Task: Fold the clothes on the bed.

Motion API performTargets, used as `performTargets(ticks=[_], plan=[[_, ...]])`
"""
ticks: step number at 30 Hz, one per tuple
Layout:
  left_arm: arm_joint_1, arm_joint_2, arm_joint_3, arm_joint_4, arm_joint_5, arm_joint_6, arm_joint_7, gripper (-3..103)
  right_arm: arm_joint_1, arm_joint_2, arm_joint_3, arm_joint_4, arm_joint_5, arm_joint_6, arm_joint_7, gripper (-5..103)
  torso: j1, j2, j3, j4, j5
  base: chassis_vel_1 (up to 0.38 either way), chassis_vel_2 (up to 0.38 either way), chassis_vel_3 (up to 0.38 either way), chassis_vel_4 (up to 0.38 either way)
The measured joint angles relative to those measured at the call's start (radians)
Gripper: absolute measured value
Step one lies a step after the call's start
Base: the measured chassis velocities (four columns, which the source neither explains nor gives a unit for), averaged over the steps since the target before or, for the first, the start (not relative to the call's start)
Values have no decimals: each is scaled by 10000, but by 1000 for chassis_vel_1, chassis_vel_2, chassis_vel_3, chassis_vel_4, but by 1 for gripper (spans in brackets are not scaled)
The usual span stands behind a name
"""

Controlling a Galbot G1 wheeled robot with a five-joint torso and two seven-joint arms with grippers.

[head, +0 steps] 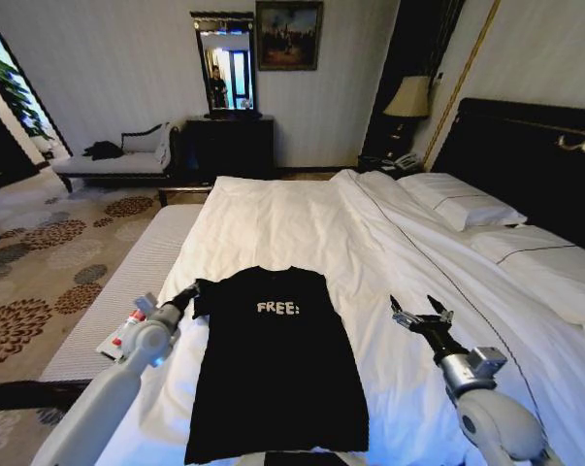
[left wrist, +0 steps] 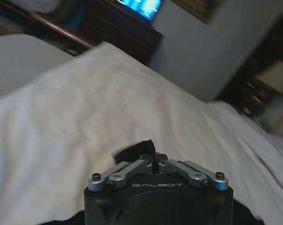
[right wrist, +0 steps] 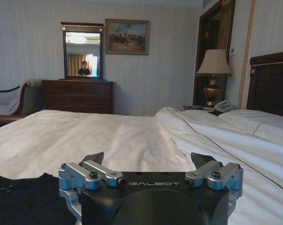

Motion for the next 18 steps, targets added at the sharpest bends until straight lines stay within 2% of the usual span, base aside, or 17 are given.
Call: performTargets(ticks=[2,4,6,9,13,18], plan=[[14,93,670,-15,610,4,75,0,-5,1,23,0,9,0,-1,100,0,0,0,3,-2,0,0,0,0],[-6,103,850,20,732,4,95,0,-8,0,37,4,19,0,-5,100,0,0,0,3,0,0,0,0,0],[-247,85,1507,269,1046,11,122,0,-28,-20,82,8,45,3,-13,100,0,0,1,1,-2,0,0,0,0],[-496,26,1913,455,1190,16,122,0,-28,-33,95,10,60,5,-15,100,0,0,1,4,-1,0,0,0,0],[-1513,-357,3113,1118,1408,87,32,0,-39,-22,127,36,74,7,-20,100,1,0,1,1,-1,0,0,0,0],[-2347,-605,3972,1871,1514,167,-54,0,-118,26,213,26,75,44,-42,100,1,0,2,0,-1,0,0,0,0]])
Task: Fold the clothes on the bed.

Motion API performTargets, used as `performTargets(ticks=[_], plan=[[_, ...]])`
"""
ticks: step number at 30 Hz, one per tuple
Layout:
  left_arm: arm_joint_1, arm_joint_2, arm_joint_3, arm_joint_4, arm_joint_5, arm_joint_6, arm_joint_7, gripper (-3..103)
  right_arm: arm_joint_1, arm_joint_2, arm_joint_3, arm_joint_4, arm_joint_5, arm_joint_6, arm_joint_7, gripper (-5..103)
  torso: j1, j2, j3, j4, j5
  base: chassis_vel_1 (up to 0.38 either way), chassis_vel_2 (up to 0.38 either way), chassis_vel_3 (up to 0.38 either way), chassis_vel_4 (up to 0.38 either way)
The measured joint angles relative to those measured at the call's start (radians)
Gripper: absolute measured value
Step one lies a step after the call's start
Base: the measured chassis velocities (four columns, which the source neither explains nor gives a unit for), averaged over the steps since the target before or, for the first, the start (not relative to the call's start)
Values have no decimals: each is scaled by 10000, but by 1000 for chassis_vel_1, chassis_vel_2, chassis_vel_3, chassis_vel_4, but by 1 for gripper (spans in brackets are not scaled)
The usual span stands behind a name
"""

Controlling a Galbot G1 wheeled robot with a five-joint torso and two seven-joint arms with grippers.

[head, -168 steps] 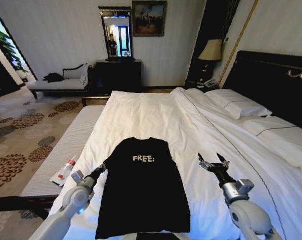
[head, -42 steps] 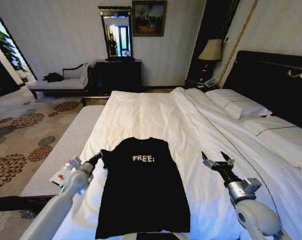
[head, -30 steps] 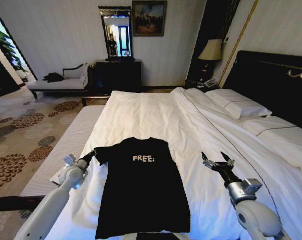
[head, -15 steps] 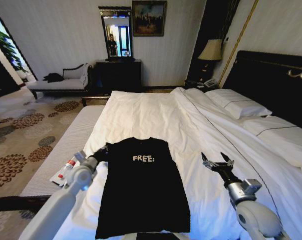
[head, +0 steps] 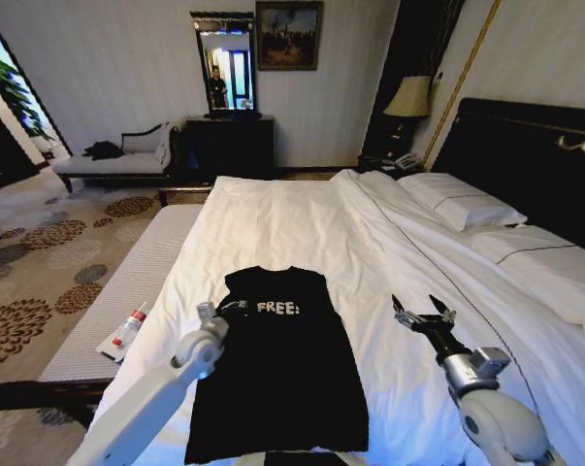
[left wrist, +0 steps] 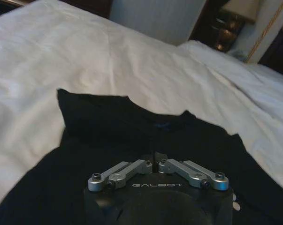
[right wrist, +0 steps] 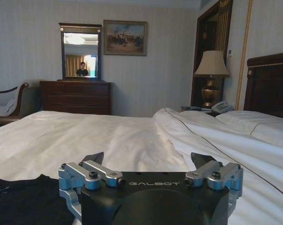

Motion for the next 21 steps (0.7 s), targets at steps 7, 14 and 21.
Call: performTargets(ticks=[7,14,21], plan=[[-439,-182,638,678,134,36,-17,0,-12,23,54,-64,23,32,-21,100,0,0,0,2,0,0,0,0,0],[-597,-358,1214,1100,364,76,-18,0,111,-54,23,-76,65,11,-4,100,2,0,0,2,-2,0,0,0,0],[-424,-279,981,1189,289,159,-21,0,61,-37,25,-104,64,19,-9,100,1,0,0,1,-1,0,0,0,0]])
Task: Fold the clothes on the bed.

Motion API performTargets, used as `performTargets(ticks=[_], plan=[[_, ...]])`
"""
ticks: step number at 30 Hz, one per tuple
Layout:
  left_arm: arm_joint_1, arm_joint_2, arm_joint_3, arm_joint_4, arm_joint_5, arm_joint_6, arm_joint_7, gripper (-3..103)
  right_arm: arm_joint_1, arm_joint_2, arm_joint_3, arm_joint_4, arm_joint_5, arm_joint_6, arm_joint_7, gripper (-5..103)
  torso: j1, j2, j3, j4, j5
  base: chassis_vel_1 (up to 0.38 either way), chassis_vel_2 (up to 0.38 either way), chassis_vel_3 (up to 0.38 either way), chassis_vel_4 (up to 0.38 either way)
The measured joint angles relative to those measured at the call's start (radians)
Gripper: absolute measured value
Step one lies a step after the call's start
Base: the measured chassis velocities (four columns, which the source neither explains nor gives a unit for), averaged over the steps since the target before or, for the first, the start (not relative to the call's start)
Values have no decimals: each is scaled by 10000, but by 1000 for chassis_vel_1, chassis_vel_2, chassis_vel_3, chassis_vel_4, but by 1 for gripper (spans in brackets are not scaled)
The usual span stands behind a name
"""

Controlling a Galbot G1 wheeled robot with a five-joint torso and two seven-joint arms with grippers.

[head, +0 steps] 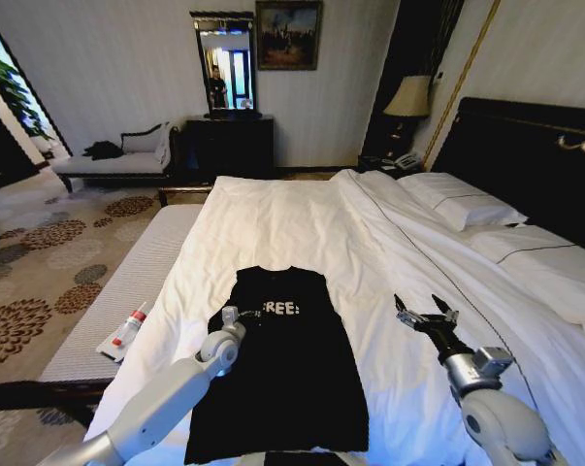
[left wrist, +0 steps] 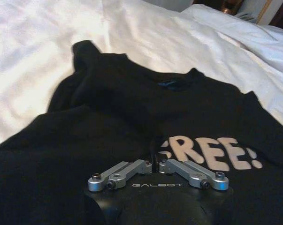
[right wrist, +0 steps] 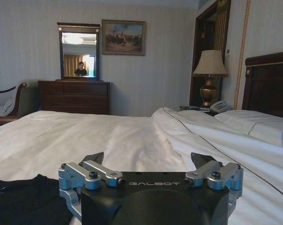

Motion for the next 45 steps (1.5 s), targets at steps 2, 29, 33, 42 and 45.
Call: performTargets(ticks=[2,29,33,42,45], plan=[[135,43,-182,-99,-40,76,-2,10,31,3,-62,-6,-4,1,-1,100,0,0,0,0,-1,0,0,0,0],[-1474,68,-1626,1028,-628,-141,316,100,317,-197,-286,-314,77,-17,12,100,1,-1,0,-3,1,0,0,0,0],[-1850,-175,-1336,1653,-410,-206,449,100,302,-198,-263,-338,80,-17,12,100,0,0,0,-1,1,0,0,0,0],[-2060,-560,-1017,2633,136,-333,677,98,303,-206,-200,-384,119,-17,18,100,0,0,0,0,0,0,0,0,0],[-2088,-652,-1001,2860,221,-359,717,98,302,-220,-186,-393,126,-16,18,100,0,0,0,1,0,0,0,0,0]])
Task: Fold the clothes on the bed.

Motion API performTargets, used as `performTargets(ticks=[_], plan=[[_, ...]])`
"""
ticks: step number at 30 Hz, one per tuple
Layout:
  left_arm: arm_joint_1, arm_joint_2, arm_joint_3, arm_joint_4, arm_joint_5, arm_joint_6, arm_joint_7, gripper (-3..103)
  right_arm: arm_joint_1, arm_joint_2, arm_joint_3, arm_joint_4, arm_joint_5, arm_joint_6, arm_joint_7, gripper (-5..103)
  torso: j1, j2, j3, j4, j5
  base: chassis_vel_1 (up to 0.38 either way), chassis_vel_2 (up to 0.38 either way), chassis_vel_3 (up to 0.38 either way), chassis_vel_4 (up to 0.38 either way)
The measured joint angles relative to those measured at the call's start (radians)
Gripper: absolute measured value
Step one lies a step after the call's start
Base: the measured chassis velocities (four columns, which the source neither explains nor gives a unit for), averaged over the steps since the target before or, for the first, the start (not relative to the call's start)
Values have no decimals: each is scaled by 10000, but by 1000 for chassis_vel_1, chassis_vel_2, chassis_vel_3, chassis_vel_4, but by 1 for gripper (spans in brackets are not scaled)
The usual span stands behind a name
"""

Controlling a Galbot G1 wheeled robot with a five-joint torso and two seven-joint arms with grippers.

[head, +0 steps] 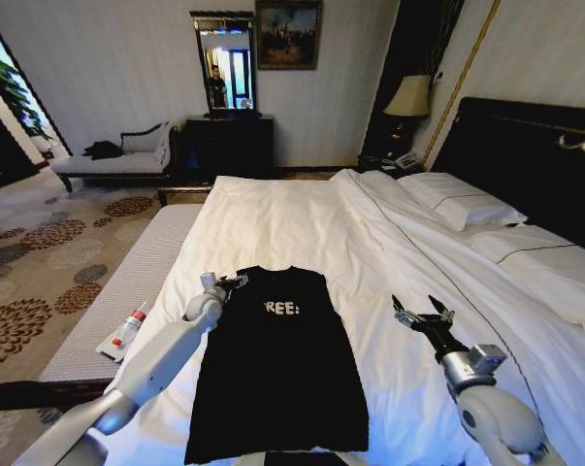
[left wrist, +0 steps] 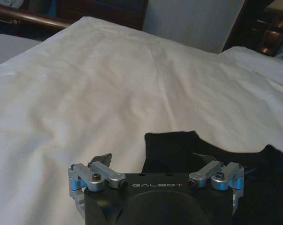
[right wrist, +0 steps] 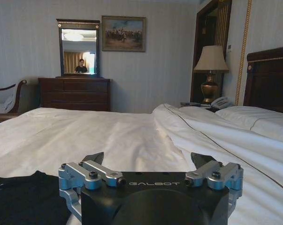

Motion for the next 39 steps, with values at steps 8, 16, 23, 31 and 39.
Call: performTargets(ticks=[8,16,23,31,39], plan=[[-351,-328,142,841,145,-150,159,97,-75,-80,149,13,69,0,3,100,-2,-1,-1,-1,0,0,0,0,0],[-684,-588,331,1433,294,-302,373,93,-134,-102,267,30,129,0,2,100,-1,0,-1,-2,-1,0,0,0,0],[-920,-832,400,1874,424,-344,469,81,-127,-110,281,36,150,1,2,100,-2,0,-1,-2,0,0,0,0,0],[-1009,-941,421,2114,533,-337,624,61,-92,-119,274,8,164,-3,5,100,-2,0,-1,-1,0,0,0,0,0],[-1140,-1100,401,2415,606,-337,798,34,-115,-162,307,-37,191,-8,12,100,-1,2,0,-2,0,0,0,0,0]])
